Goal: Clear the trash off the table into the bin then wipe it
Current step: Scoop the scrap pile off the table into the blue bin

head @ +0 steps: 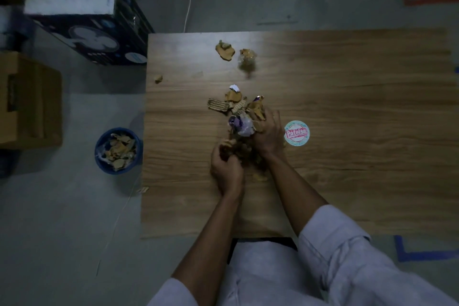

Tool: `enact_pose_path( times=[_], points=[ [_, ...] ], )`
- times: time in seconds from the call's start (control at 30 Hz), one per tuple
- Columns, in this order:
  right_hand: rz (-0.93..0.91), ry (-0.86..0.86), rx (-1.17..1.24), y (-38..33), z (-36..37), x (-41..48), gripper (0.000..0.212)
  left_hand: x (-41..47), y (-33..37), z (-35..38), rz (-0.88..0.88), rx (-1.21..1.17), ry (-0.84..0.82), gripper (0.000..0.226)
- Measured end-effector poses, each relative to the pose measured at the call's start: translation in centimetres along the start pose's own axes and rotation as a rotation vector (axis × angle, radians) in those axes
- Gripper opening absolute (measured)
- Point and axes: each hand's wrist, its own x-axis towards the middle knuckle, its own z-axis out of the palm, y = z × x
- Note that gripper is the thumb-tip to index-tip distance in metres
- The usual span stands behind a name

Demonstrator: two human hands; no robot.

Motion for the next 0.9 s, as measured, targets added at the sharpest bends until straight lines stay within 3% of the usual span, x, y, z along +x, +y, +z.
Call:
enact_pose_path(
  times=[0.07,0.13,0.27,0.37,0.47,0.53,0.63,0.8,0.9],
  points=[
    [0.128,-0.005,0.083,-0.5,0.0,-0.7,0.052,-0.6,0.7,-0.7,-0.184,-0.198,0.039,0.038],
    [0.235,0.059,0.094,-1.3,-0.3,-0.9,0.038,-1.1,2.3,-1.0,-0.405,-0.443,-0.087,0.023],
    [0.365,0.083,0.174,-1.7,1.6,-2.5,0.052,-0.8,4.5,-0.5,-0.612,-0.513,-0.314,0.051],
    [0.641,-0.012,0.492,-3.8,0.7,-3.4,0.046,-0.7,5.2,-0.2,-0.675,-0.751,-0.488,0.070],
    [0.723,-0.073,0.604,-4.8,-0.2,-4.4,0.039,0.4,5.8,-0.2,-0.571,-0.777,-0.563,0.072],
    [0.723,-0.060,0.644,-6.1,-1.3,-4.7,0.041,0.4,6.7,-0.3,-0.433,-0.677,-0.721,0.074],
    [0.632,-0.090,0.592,-6.7,-2.0,-4.6,0.034,-0.1,7.5,0.2,-0.360,-0.577,-0.825,0.057],
    [0.429,-0.234,0.513,-6.2,-3.4,-4.6,0.019,0.1,6.3,1.0,-0.312,-0.525,-0.825,0.081],
    [0.465,-0.342,0.427,-6.2,-3.5,-4.6,0.036,-0.1,6.5,0.6,-0.256,-0.582,-0.750,0.066]
  ],
)
